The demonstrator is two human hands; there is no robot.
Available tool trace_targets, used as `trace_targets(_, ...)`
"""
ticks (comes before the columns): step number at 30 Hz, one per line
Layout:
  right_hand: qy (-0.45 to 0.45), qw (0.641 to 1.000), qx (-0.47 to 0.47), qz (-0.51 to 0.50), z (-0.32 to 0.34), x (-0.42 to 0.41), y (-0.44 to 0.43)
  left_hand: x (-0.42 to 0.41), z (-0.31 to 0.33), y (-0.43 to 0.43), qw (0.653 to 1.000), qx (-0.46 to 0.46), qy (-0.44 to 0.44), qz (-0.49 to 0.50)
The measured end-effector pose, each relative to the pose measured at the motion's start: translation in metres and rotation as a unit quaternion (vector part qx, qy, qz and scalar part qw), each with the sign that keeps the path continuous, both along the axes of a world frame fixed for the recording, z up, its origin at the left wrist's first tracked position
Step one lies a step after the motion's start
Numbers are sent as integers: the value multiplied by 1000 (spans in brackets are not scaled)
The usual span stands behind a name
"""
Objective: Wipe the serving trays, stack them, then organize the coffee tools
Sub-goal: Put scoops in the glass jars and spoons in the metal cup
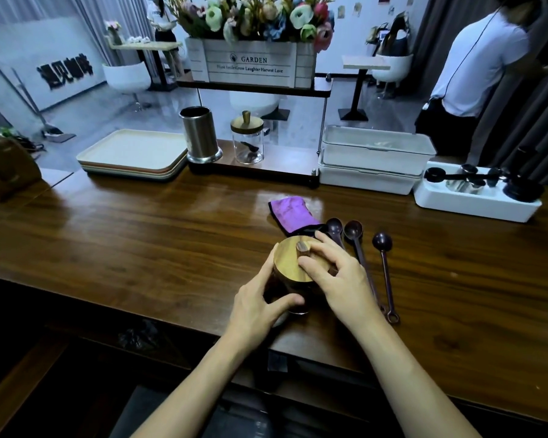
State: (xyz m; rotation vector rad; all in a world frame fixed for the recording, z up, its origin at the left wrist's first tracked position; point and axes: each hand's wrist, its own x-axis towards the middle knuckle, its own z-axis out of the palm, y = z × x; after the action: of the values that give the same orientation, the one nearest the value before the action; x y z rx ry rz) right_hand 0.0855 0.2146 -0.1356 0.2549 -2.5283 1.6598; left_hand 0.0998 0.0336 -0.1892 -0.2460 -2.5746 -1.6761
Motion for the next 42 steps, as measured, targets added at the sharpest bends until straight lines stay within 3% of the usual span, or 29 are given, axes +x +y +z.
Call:
trace_targets(5,-16,996,-82,35,-15,21,4,1,6,-2,1000,11,-11,-13)
trace_targets(9,-50,985,-156,47,-24,25,9,3,8,-11,996,73,-42,-40)
trace_targets(18,-59,975,-211,38,-30,11,-5,-8,16,-20,992,126,-10,-3)
trace_targets(23,-38,971,-234,21,-11,-40,-31,-58,38,-44,991,134,23,-14)
trace_targets(31,-18,973,-226,-42,19,-161,-59,-196,62,-83,992,76,87,-51)
trace_targets(42,-24,961,-239,-140,11,-258,-81,-302,63,-67,990,112,68,-46)
